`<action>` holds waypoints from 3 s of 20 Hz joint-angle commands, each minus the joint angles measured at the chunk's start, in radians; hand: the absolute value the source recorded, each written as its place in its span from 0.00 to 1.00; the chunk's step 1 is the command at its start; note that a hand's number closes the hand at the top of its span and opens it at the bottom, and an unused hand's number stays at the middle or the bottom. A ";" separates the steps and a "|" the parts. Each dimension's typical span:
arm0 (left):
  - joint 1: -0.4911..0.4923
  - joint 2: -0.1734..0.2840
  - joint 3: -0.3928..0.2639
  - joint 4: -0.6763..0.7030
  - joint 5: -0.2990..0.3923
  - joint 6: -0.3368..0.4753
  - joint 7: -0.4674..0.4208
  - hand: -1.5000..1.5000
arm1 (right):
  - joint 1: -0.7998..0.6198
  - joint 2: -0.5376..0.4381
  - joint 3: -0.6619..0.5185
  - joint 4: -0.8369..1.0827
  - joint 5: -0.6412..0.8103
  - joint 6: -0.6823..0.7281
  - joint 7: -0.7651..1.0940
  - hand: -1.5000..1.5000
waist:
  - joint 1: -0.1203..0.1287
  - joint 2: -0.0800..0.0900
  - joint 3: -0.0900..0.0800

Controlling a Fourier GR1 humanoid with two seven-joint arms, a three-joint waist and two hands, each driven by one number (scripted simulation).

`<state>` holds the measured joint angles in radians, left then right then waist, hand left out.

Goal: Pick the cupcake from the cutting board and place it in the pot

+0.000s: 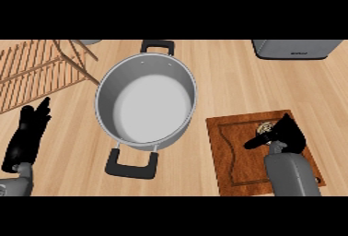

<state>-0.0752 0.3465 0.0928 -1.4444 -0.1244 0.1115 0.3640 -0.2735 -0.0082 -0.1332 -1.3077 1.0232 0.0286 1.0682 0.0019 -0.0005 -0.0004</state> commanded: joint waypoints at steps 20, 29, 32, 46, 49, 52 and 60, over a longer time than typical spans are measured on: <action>-0.020 -0.034 0.031 -0.006 -0.046 -0.029 0.025 0.50 | 0.025 -0.153 0.265 -0.050 0.082 0.109 -0.437 1.00 | 0.002 -0.002 0.001; -0.005 -0.033 0.055 0.020 -0.034 -0.035 0.000 0.50 | 0.127 -0.414 0.275 -0.404 -0.009 0.141 -0.810 1.00 | -0.025 -0.006 0.000; 0.000 -0.038 0.051 0.005 -0.039 -0.029 0.005 0.50 | 0.108 -0.354 0.240 -0.528 -0.059 0.073 -0.809 1.00 | -0.025 -0.007 0.000; -0.033 -0.039 0.043 -0.037 -0.050 -0.056 0.066 0.50 | -0.129 -0.250 0.277 -0.985 -0.202 0.255 -0.607 1.00 | -0.004 -0.002 0.000; 0.007 -0.045 0.047 -0.038 -0.045 -0.061 0.014 0.50 | -0.345 -0.173 0.369 -0.911 -0.166 0.347 -0.420 1.00 | 0.007 -0.002 -0.001; -0.018 -0.061 0.032 -0.018 -0.075 -0.037 0.020 0.50 | -0.504 -0.108 0.367 -0.802 -0.212 0.428 -0.314 1.00 | 0.009 -0.002 -0.002; -0.066 -0.053 0.063 0.048 -0.077 -0.036 -0.007 0.50 | -0.701 0.005 0.422 -0.471 -0.215 0.340 -0.213 1.00 | 0.009 0.001 -0.001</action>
<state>-0.1109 0.2966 0.1447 -1.4481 -0.1876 0.0596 0.3871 -0.8753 -0.0430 0.2366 -1.8868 0.8291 0.3934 0.7594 0.0121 0.0001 -0.0013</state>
